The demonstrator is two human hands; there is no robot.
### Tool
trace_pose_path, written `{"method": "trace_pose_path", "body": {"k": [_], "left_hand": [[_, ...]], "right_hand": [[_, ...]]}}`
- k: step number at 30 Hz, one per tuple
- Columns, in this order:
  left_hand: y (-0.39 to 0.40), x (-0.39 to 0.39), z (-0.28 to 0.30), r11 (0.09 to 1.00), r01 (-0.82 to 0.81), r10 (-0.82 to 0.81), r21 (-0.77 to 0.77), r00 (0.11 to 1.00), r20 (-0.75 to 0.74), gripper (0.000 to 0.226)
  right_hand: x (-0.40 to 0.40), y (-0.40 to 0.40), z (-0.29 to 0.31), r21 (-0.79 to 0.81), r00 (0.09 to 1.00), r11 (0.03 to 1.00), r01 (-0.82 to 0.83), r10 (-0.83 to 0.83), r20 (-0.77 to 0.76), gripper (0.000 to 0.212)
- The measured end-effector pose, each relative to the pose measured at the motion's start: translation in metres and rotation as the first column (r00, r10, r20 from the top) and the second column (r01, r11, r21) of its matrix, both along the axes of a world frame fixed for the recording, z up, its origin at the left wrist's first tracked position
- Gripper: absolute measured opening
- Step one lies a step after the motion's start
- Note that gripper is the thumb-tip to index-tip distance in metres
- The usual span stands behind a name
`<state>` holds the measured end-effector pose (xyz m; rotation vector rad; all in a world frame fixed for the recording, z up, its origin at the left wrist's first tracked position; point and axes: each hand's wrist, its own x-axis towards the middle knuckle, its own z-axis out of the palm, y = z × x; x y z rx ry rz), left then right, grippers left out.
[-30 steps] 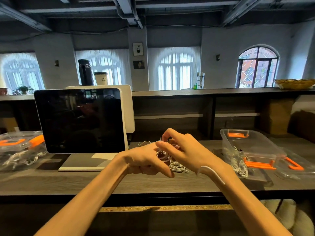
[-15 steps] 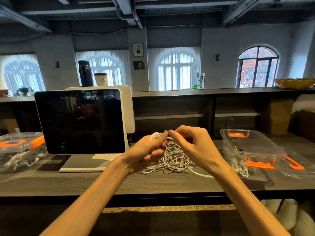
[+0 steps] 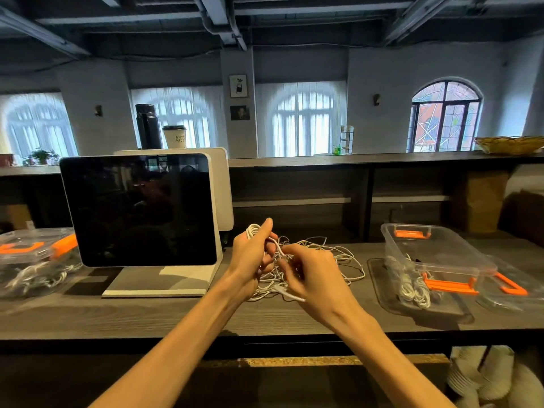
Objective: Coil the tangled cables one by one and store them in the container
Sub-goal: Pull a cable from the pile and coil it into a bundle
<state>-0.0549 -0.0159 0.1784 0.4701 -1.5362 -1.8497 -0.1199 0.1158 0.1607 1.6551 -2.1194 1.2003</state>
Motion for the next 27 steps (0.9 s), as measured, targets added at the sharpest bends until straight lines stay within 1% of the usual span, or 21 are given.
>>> {"method": "trace_pose_path", "body": {"k": [2,3,4,5,6,8,9,11,12,14,15,16,17,18,20,21,23,24,25,26,27], "left_hand": [[-0.008,0.004,0.002,0.999,0.032,-0.032,-0.010,0.999,-0.022,0.031],[-0.011,0.006,0.004,0.997,0.059,-0.058,-0.040,0.998,0.015,0.032],[-0.014,0.008,0.006,0.991,0.103,-0.096,-0.081,0.992,0.085,0.035],[-0.016,0.012,0.007,0.977,0.169,-0.146,-0.127,0.974,0.174,0.039],[-0.019,0.016,0.009,0.953,0.259,-0.212,-0.157,0.941,0.264,0.043],[-0.018,0.026,0.015,0.877,0.443,-0.340,-0.184,0.845,0.413,0.051],[-0.017,0.030,0.016,0.837,0.509,-0.370,-0.202,0.797,0.477,0.053],[-0.012,0.032,0.015,0.771,0.579,-0.336,-0.265,0.723,0.603,0.054],[-0.007,0.030,0.014,0.743,0.602,-0.309,-0.292,0.696,0.648,0.049],[0.000,0.026,0.010,0.699,0.653,-0.334,-0.291,0.658,0.675,0.037],[0.004,0.025,0.008,0.704,0.661,-0.380,-0.260,0.660,0.648,0.028],[0.005,0.023,0.007,0.725,0.647,-0.415,-0.235,0.683,0.600,0.012],[0.008,0.024,0.007,0.749,0.625,-0.431,-0.222,0.713,0.553,0.005],[0.007,0.024,0.006,0.786,0.580,-0.421,-0.214,0.755,0.503,0.014],[0.003,0.024,0.008,0.856,0.483,-0.394,-0.184,0.841,0.371,0.013],[0.001,0.024,0.008,0.883,0.442,-0.382,-0.160,0.873,0.303,0.024],[-0.004,0.021,0.005,0.925,0.371,-0.354,-0.081,0.919,0.173,0.055],[-0.003,0.019,0.005,0.939,0.341,-0.334,-0.050,0.936,0.109,0.064],[-0.002,0.017,0.003,0.948,0.319,-0.317,-0.027,0.947,0.048,0.064],[0.000,0.014,0.002,0.955,0.298,-0.298,-0.004,0.955,0.005,0.059],[0.002,0.011,0.002,0.961,0.277,-0.276,0.013,0.961,-0.027,0.054]], "right_hand": [[-0.002,0.004,0.002,-0.075,0.961,0.997,-0.030,0.049,0.272,0.016],[-0.002,0.006,0.004,-0.103,0.930,0.993,-0.055,0.088,0.356,0.018],[-0.003,0.009,0.008,-0.138,0.915,0.988,-0.074,0.122,0.386,0.019],[-0.006,0.012,0.011,-0.175,0.922,0.981,-0.079,0.139,0.362,0.018],[-0.010,0.015,0.017,-0.196,0.943,0.978,-0.075,0.134,0.306,0.018],[-0.016,0.019,0.031,-0.207,0.965,0.974,-0.094,0.140,0.221,0.018],[-0.018,0.019,0.037,-0.203,0.964,0.971,-0.126,0.168,0.207,0.018],[-0.019,0.018,0.049,-0.178,0.963,0.970,-0.167,0.199,0.181,0.020],[-0.019,0.014,0.052,-0.165,0.966,0.972,-0.168,0.196,0.169,0.020],[-0.021,0.005,0.056,-0.145,0.974,0.982,-0.118,0.143,0.174,0.019],[-0.024,0.002,0.056,-0.124,0.979,0.990,-0.068,0.091,0.184,0.019],[-0.027,0.000,0.054,-0.109,0.979,0.994,-0.021,0.042,0.198,0.020],[-0.031,0.001,0.052,-0.116,0.976,0.993,0.007,0.018,0.216,0.020],[-0.035,0.003,0.049,-0.147,0.971,0.989,0.019,0.017,0.237,0.021],[-0.036,0.009,0.043,-0.233,0.964,0.972,0.023,0.040,0.263,0.019],[-0.035,0.011,0.041,-0.267,0.961,0.963,0.022,0.053,0.271,0.018],[-0.031,0.012,0.035,-0.314,0.963,0.949,0.039,0.049,0.266,0.017],[-0.028,0.012,0.031,-0.329,0.977,0.943,0.051,0.022,0.214,0.016],[-0.024,0.011,0.028,-0.329,0.992,0.943,0.051,-0.010,0.124,0.015],[-0.018,0.010,0.024,-0.306,0.999,0.951,0.042,-0.041,0.010,0.014],[-0.011,0.007,0.020,-0.248,0.992,0.968,0.038,-0.066,-0.106,0.014]]}}
